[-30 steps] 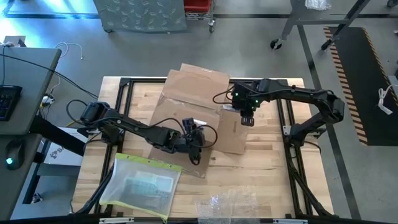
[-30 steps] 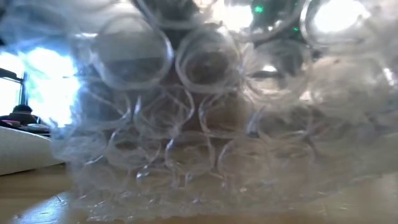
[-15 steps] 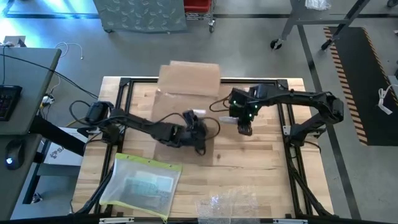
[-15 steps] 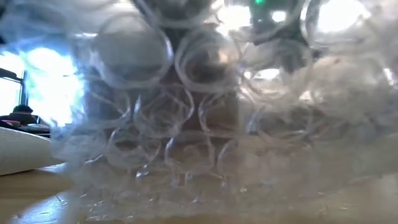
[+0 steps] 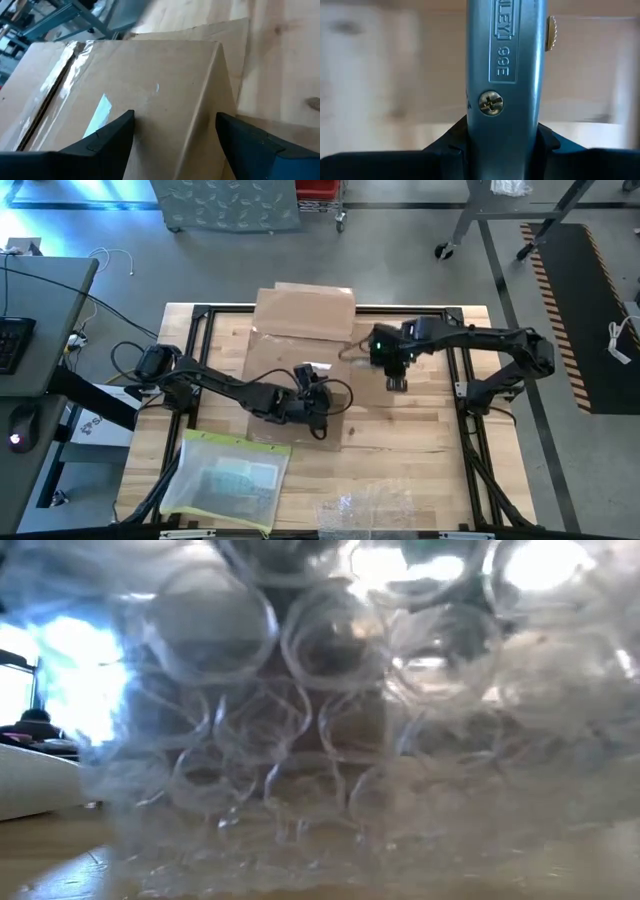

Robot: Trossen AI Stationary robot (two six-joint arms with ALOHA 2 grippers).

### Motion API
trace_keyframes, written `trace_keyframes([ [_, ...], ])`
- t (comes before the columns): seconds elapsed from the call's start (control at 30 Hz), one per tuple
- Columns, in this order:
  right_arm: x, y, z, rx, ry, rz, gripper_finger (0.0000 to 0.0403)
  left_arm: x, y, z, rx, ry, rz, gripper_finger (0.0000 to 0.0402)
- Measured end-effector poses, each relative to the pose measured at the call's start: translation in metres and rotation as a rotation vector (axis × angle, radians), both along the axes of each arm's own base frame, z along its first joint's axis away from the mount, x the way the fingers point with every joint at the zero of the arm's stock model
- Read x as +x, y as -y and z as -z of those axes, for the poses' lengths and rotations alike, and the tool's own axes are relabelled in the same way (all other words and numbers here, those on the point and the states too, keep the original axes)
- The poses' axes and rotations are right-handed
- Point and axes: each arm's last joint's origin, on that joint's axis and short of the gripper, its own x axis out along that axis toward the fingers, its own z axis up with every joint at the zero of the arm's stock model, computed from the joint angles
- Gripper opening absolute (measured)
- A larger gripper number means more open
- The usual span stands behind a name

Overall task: Unpack boxes
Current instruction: Break down the cardboard box using the silver cutter until it is fully flat

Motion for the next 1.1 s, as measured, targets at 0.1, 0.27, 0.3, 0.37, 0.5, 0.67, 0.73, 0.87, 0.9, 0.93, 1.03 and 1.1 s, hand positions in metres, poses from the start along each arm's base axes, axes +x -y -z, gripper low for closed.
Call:
trace_keyframes([
  [0.1,-0.001,0.016,0.000,-0.027,0.028,0.049,0.0092,-0.002,0.005,0.000,0.003,-0.002,0.014,0.0257],
  [0.27,-0.008,0.035,0.000,-0.027,0.022,0.114,0.0092,-0.002,0.008,-0.001,-0.003,0.001,0.023,0.0257],
  [0.3,-0.008,0.037,0.000,-0.035,0.020,0.121,0.0092,-0.002,0.008,-0.001,-0.006,0.001,0.025,0.0257],
  [0.37,-0.009,0.039,0.000,-0.046,0.017,0.127,0.0092,-0.002,0.008,-0.001,-0.010,0.002,0.027,0.0257],
  [0.5,-0.010,0.041,0.000,-0.080,0.004,0.133,0.0092,-0.002,0.008,-0.001,-0.009,0.002,0.026,0.0257],
  [0.67,-0.008,0.040,0.000,-0.080,0.014,0.113,0.0092,-0.002,0.008,-0.001,-0.014,0.003,0.029,0.0257],
  [0.73,-0.007,0.038,0.000,-0.084,0.011,0.094,0.0092,-0.002,0.008,-0.001,-0.015,0.003,0.029,0.0257],
  [0.87,-0.004,0.030,0.000,-0.098,0.005,0.043,0.0092,-0.002,0.005,-0.002,-0.023,0.003,0.028,0.0257],
  [0.9,-0.004,0.028,0.000,-0.106,0.002,0.025,0.0092,-0.001,0.004,-0.002,-0.026,0.003,0.026,0.0257],
  [0.93,-0.003,0.026,0.000,-0.112,0.000,0.013,0.0092,-0.001,0.003,-0.002,-0.028,0.004,0.024,0.0257],
  [1.03,-0.001,0.021,0.000,-0.128,-0.005,-0.006,0.0092,0.000,0.000,-0.002,-0.033,0.003,0.022,0.0257],
  [1.1,-0.001,0.020,0.000,-0.138,-0.012,-0.011,0.0092,0.000,0.000,-0.002,-0.034,0.003,0.021,0.0257],
])
